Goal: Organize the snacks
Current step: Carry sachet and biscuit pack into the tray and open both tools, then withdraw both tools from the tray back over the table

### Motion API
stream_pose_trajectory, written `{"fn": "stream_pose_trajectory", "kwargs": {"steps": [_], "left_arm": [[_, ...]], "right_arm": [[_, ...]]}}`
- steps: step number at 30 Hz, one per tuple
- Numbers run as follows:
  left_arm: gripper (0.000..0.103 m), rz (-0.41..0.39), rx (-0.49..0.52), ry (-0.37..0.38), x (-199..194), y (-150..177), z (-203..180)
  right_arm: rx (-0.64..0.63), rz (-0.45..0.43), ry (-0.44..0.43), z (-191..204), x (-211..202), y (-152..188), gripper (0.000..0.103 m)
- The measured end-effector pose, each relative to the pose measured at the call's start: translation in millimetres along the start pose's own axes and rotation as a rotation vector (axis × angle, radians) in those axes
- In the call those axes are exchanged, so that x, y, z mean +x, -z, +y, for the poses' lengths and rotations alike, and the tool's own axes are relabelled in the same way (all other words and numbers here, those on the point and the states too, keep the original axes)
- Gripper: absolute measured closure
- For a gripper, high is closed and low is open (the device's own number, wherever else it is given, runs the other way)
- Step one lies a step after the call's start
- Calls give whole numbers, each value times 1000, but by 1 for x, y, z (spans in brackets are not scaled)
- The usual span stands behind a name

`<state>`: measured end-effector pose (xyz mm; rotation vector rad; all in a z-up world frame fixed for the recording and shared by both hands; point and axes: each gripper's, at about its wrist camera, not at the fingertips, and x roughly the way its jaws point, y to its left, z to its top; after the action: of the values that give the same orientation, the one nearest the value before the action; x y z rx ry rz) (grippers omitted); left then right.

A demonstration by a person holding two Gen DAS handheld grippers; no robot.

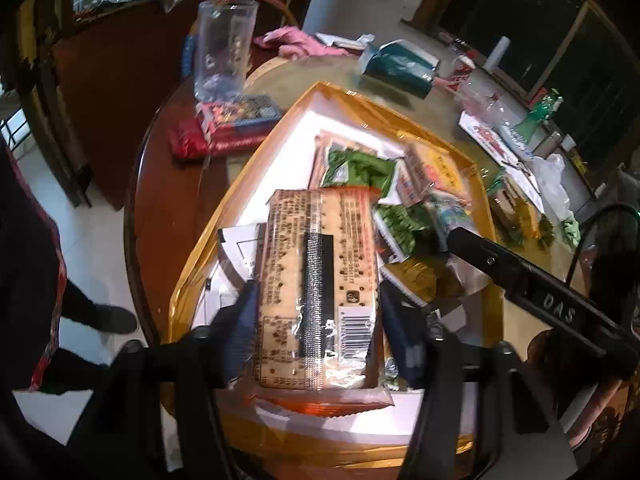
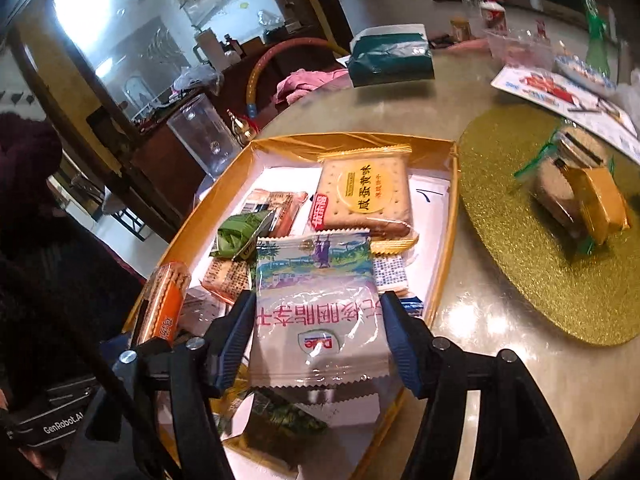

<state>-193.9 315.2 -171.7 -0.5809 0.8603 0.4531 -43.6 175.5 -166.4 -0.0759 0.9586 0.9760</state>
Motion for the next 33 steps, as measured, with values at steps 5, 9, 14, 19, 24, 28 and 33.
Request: {"fn": "stream_pose_trajectory", "kwargs": {"steps": [5, 9, 14, 19, 24, 28, 33], "left_arm": [[23, -60, -3, 60, -22, 3, -7], [21, -118, 49, 64, -38, 8, -35], [19, -123, 116, 114, -44, 15, -79], [19, -78, 183, 167, -42, 19, -133], [19, -91, 299, 259, -61, 0, -208], [18, -76, 339, 281, -55, -21, -242], [18, -7, 294, 265, -19, -23, -235]], "right_arm": [[1, -26, -46, -2, -24, 5, 24], [66, -102, -118, -24, -67, 12, 23], [119, -153, -80, -62, -112, 35, 23], [167, -164, -19, -104, -153, 50, 23], [218, -173, -83, -144, -223, 7, 23], [196, -265, -3, -163, -259, -27, 23], [291, -218, 29, -205, -229, -23, 23]]}}
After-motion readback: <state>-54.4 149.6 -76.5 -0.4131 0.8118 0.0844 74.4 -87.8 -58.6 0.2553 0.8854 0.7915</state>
